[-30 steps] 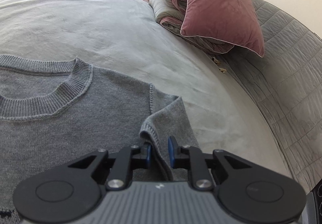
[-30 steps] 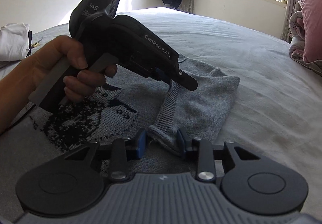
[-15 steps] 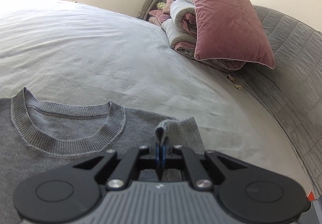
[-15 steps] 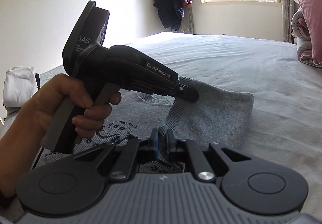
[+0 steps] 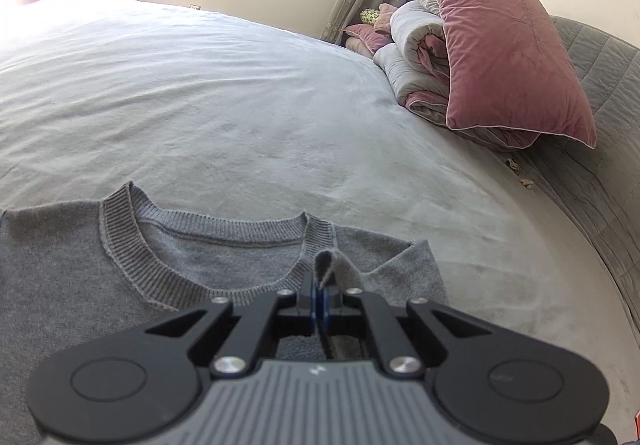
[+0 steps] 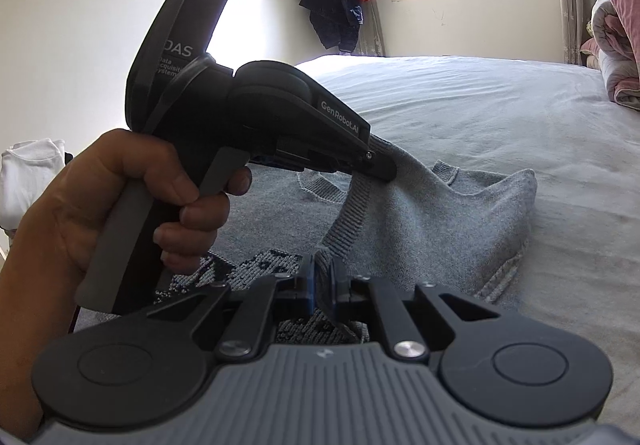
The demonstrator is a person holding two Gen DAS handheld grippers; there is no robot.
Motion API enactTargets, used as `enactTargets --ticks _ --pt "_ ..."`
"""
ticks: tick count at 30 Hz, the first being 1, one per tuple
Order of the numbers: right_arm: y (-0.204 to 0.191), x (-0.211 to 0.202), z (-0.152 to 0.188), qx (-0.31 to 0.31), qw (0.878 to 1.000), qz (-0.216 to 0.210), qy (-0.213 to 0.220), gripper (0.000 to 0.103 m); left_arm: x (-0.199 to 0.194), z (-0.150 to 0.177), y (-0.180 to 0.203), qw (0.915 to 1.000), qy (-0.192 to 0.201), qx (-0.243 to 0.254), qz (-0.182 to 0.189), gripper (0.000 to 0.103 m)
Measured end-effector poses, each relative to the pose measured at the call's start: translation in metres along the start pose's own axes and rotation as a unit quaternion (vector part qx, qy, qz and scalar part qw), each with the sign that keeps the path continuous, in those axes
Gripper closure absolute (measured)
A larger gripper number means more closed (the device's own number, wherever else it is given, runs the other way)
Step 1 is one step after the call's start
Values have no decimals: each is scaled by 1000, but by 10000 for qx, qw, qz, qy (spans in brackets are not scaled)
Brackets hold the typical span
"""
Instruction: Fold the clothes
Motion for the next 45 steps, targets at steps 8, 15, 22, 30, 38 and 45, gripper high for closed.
enactTargets --ticks 8,15,22,30,38,45 --pt "0 -3 0 189 9997 -120 139 95 4 2 -5 9976 3 401 -559 100" --pt "-3 9 8 285 9993 -226 -131 94 19 9 -16 9944 -161 518 -910 100" --pt "-6 11 13 471 9980 -360 -237 86 17 6 -19 9929 -35 415 -1112 87" --pt "-23 8 7 58 9994 -54 -340 39 14 8 -14 9900 -61 426 -1341 58" --pt "-42 -41 -3 -51 9980 465 -414 39 -29 18 -4 9911 -182 342 -1275 34" --pt "-54 -86 -10 112 9965 735 -372 39 -72 29 7 9915 -206 400 -1218 28"
Point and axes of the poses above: each gripper's, at about its wrist camera, not at the fingertips, and x roughly the way its jaws point, y to its right, z to its underside, the point moved 6 cm from there along x, roughly the way its jaws point, and after that the axes turned 10 degrees about -x, right-handed, at the moved point
